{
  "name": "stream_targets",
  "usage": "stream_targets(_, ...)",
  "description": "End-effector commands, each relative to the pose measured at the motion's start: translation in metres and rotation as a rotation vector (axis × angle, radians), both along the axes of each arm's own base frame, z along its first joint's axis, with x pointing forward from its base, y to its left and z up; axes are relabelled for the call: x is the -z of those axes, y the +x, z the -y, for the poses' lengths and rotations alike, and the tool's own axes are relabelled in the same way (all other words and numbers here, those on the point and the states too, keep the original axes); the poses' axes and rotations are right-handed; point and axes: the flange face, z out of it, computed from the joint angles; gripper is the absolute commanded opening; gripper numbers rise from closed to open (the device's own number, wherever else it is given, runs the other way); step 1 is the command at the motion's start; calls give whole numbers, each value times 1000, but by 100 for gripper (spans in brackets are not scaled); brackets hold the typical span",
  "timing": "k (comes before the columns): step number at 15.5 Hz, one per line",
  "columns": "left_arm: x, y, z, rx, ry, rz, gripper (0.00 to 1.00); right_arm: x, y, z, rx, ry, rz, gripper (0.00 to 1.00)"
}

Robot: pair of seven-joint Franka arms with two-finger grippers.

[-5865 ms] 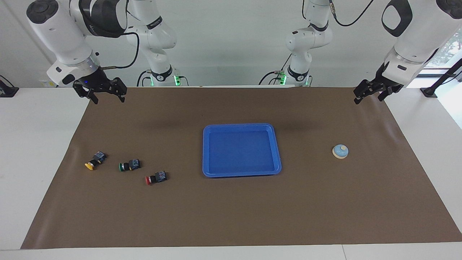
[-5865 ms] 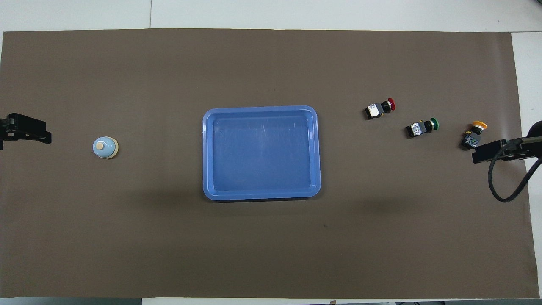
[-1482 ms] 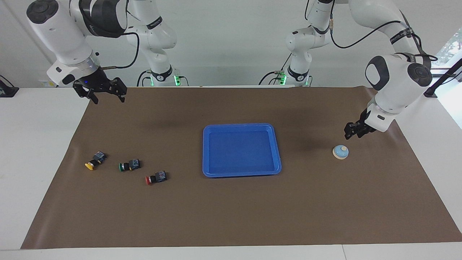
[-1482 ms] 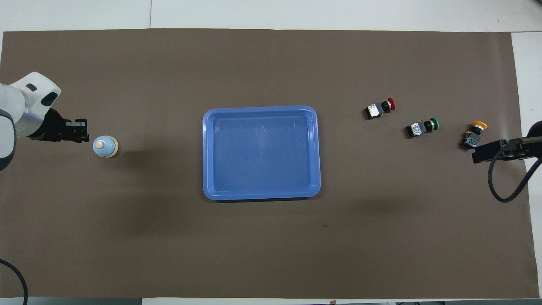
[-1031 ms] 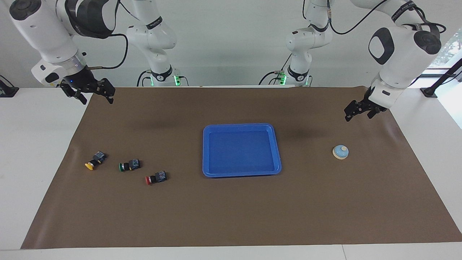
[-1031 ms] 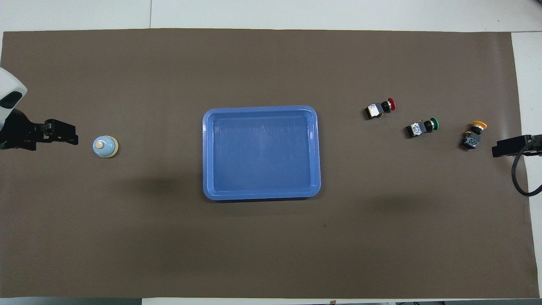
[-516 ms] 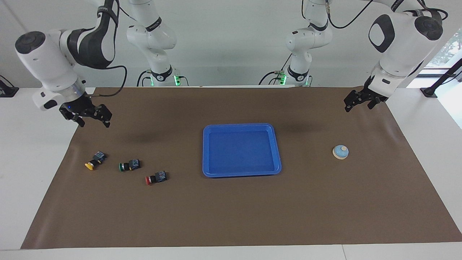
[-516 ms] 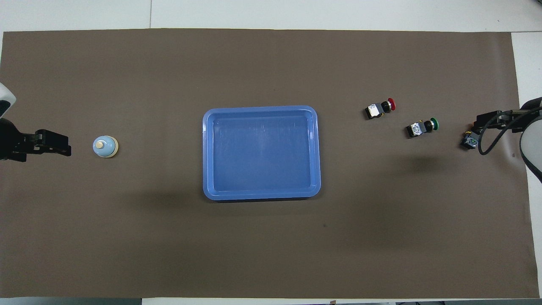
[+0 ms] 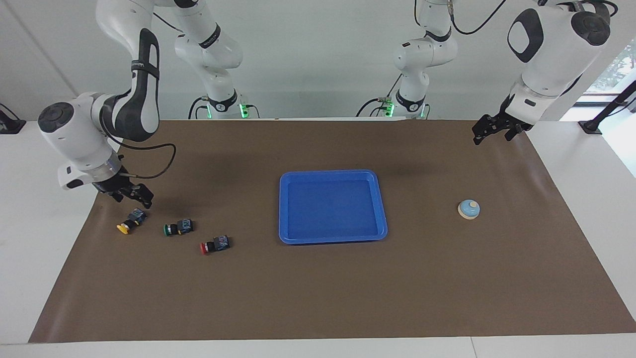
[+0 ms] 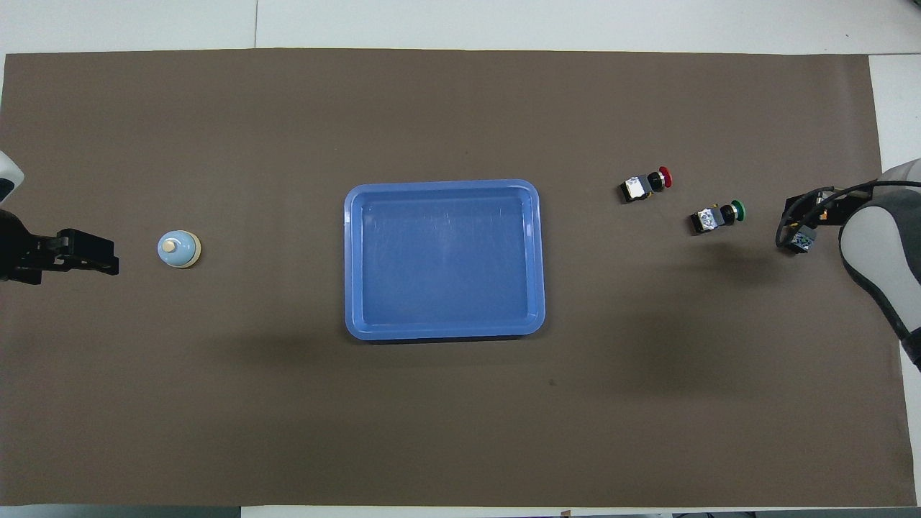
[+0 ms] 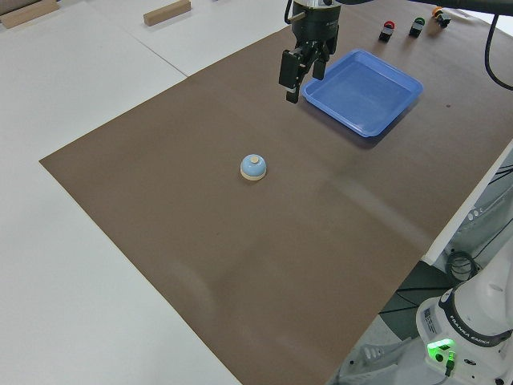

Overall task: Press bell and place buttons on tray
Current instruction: 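Reach the right gripper to the orange button and grasp it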

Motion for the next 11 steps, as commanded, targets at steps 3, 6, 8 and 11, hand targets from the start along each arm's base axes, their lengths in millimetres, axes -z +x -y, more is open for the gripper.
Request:
stream_targets(3, -1, -4, 0, -8, -9, 11, 100, 29, -13, 41, 75, -26, 56, 100)
stream_targets(6, 4, 3, 4, 2, -8, 7, 100, 40, -11, 43, 79, -30, 71, 100)
stream_targets(8, 2, 8, 4, 0, -10, 10, 100, 44, -4, 37, 72, -37, 101, 100)
stream_targets(11, 1, 10, -2, -9, -10, 16, 100, 44, 4, 29, 60, -40, 120, 100)
